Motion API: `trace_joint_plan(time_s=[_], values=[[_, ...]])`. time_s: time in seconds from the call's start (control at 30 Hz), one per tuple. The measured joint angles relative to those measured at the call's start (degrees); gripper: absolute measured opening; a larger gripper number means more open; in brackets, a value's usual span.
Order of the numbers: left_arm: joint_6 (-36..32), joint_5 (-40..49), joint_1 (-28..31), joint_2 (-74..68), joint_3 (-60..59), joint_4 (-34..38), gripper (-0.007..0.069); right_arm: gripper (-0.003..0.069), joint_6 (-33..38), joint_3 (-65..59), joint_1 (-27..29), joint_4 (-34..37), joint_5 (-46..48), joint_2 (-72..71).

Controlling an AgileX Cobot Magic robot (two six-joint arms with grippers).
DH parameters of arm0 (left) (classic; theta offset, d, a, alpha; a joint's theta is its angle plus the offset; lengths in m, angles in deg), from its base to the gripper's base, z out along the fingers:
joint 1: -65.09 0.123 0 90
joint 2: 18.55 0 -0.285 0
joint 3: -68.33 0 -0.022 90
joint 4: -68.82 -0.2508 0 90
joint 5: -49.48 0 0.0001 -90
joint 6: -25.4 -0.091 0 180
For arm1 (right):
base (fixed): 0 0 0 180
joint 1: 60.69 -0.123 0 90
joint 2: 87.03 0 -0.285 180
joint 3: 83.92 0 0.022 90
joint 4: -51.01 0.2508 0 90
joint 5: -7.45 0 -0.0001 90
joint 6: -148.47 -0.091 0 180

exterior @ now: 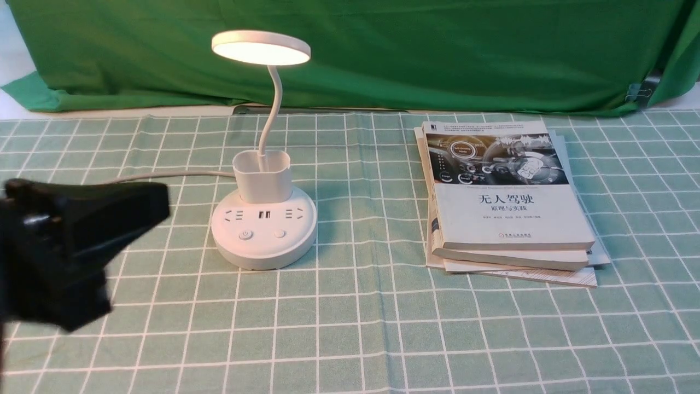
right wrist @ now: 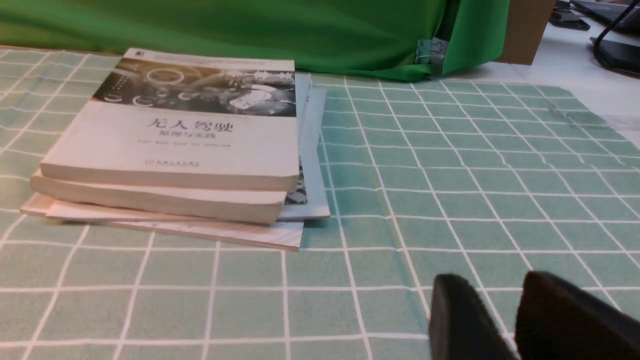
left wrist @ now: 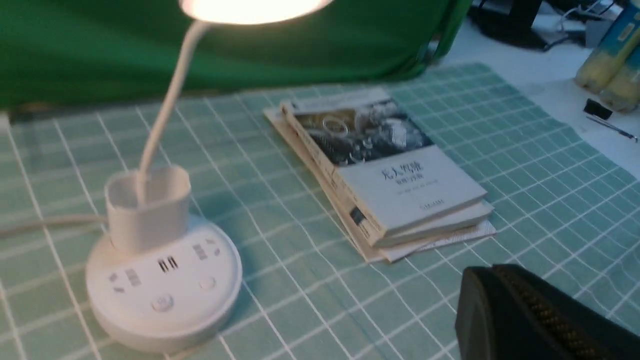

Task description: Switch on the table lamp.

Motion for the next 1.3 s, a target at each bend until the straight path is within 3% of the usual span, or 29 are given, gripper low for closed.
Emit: trace_joint_plan(time_s=[0.3,0.7,0.8,0.9,0.97,1.07,1.17,1.3], values=[[-2.9,-7.8,0.0,16.6,-14.5,-6.0,0.0000,0.0241,0.0,0.0,0.0,0.0,0.0,0.0],[-2.9,-5.4,0.0,17.4,-16.2,-6.6,0.0000,0.0241,0.0,0.0,0.0,0.0,0.0,0.0],[-2.7,-9.5,0.1,19.7,-18.8,-12.2,0.0000,0.0241,0.0,0.0,0.0,0.0,0.0,0.0],[0.6,-13.5,1.6,22.9,-21.8,-16.8,0.0000,0.0241,0.0,0.0,0.0,0.0,0.0,0.0],[9.1,-19.1,5.8,27.1,-26.1,-22.6,0.0000,0.0241,0.0,0.0,0.0,0.0,0.0,0.0],[16.4,-24.2,11.6,31.6,-31.0,-27.2,0.0000,0.0241,0.0,0.0,0.0,0.0,0.0,0.0],[19.1,-26.7,17.1,34.6,-35.4,-27.9,0.0000,0.0241,0.0,0.0,0.0,0.0,0.0,0.0],[19.7,-26.8,19.8,34.8,-39.6,-27.2,0.0001,0.0241,0.0,0.0,0.0,0.0,0.0,0.0]])
